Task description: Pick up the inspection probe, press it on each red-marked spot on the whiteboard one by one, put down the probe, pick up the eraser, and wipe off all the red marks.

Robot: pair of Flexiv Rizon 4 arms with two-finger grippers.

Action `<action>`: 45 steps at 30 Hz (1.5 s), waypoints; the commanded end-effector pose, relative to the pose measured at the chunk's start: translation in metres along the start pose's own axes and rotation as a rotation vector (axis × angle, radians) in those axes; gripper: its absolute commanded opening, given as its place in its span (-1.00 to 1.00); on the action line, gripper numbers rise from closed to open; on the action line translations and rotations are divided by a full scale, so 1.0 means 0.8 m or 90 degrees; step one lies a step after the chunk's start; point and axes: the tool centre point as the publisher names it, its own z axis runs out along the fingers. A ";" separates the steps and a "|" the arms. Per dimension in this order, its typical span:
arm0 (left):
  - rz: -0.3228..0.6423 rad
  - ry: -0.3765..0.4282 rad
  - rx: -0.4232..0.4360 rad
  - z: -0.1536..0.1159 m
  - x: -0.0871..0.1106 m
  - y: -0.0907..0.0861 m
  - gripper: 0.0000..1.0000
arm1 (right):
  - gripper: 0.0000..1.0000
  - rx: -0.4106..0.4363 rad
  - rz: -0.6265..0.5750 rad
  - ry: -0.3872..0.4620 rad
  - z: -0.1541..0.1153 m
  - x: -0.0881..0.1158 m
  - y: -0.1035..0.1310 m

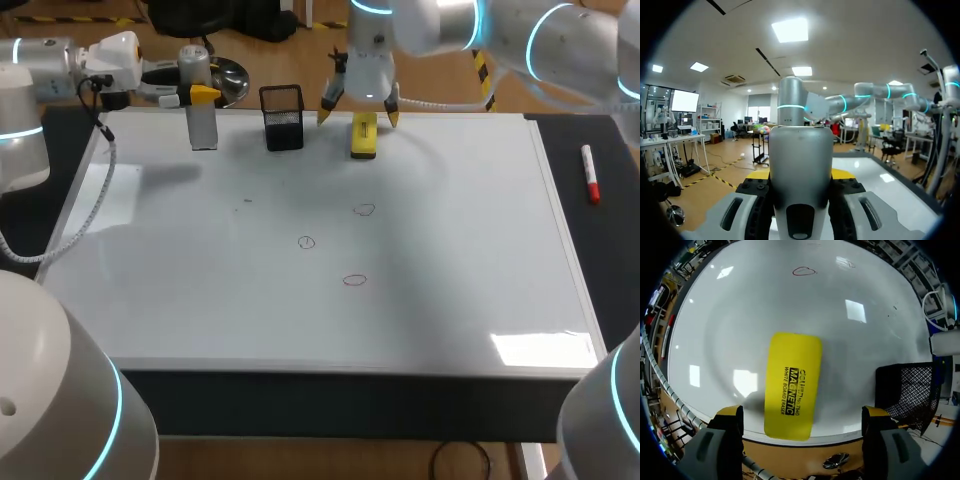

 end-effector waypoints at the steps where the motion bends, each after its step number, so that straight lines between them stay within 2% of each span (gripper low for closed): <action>1: 0.001 0.000 0.000 0.000 0.000 -0.001 -1.00 | 1.00 -0.017 0.010 0.015 0.003 -0.003 -0.004; 9: 0.001 0.000 0.000 0.000 0.000 -0.001 -1.00 | 1.00 -0.026 0.047 0.029 0.003 0.003 -0.001; 13: 0.001 0.000 0.000 0.000 0.000 -0.001 -1.00 | 0.85 -0.032 0.061 0.035 0.002 0.005 0.001; 14: 0.001 0.000 0.000 0.000 0.000 -0.001 -1.00 | 0.57 -0.034 0.062 0.037 0.002 0.006 0.002; 16: 0.001 0.000 0.000 0.000 0.000 -0.001 -1.00 | 0.58 -0.043 0.067 0.043 0.003 0.007 0.003; 17: 0.001 0.000 0.000 0.000 0.000 -0.001 -1.00 | 0.03 -0.041 0.069 0.042 0.002 0.007 0.004; 18: 0.001 0.000 0.000 0.000 0.000 -0.001 -1.00 | -0.11 -0.041 0.069 0.043 0.000 0.006 0.005; 29: 0.001 0.000 0.000 0.000 0.000 -0.001 -1.00 | -0.03 -0.057 0.059 0.056 -0.012 -0.005 0.020; 30: 0.001 0.000 0.000 0.000 0.000 -0.001 -1.00 | 0.07 -0.059 0.055 0.058 -0.012 -0.005 0.022; 31: 0.001 0.000 0.000 0.000 0.000 -0.001 -1.00 | 1.00 -0.059 0.055 0.058 -0.011 -0.005 0.024; 40: 0.001 0.000 0.000 0.000 0.000 -0.001 -1.00 | 1.00 -0.055 0.057 0.062 -0.016 -0.005 0.045; 41: 0.001 0.000 0.000 0.000 0.000 -0.001 -1.00 | 0.71 -0.054 0.059 0.062 -0.016 -0.005 0.046; 42: 0.001 0.000 0.000 0.000 0.000 -0.001 -1.00 | 0.51 -0.054 0.060 0.061 -0.015 -0.004 0.047; 43: 0.001 0.000 0.000 0.000 0.000 -0.001 -1.00 | 0.57 -0.053 0.061 0.061 -0.015 -0.004 0.048; 44: 0.001 0.000 0.000 0.000 0.000 -0.001 -1.00 | 0.73 -0.052 0.061 0.060 -0.015 -0.004 0.049; 45: 0.001 0.000 0.000 0.000 0.000 -0.001 -1.00 | 0.70 -0.050 0.061 0.060 -0.015 -0.004 0.049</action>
